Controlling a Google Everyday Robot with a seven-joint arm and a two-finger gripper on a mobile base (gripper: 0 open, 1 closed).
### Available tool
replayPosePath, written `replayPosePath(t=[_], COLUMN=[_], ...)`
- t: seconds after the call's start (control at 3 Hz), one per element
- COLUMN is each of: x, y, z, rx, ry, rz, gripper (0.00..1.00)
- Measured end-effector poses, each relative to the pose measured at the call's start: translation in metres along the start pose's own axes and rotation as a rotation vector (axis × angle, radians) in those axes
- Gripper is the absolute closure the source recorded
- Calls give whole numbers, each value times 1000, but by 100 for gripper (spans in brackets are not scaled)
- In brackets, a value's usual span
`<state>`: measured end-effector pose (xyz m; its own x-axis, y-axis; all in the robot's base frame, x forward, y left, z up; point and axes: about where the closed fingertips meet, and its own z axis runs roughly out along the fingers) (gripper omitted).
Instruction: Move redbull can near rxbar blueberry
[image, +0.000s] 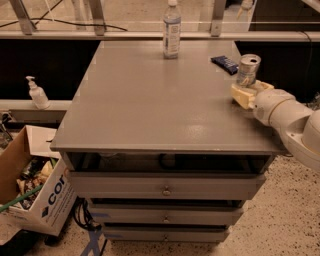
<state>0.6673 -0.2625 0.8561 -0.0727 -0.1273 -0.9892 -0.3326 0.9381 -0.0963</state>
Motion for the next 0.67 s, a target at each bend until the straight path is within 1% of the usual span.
replayPosePath(t=[0.33,0.67], x=[-19,-33], y=[-25,-41], z=[29,52], rx=[51,79], ry=[-48,-82], rz=[-21,-34], gripper=[100,100])
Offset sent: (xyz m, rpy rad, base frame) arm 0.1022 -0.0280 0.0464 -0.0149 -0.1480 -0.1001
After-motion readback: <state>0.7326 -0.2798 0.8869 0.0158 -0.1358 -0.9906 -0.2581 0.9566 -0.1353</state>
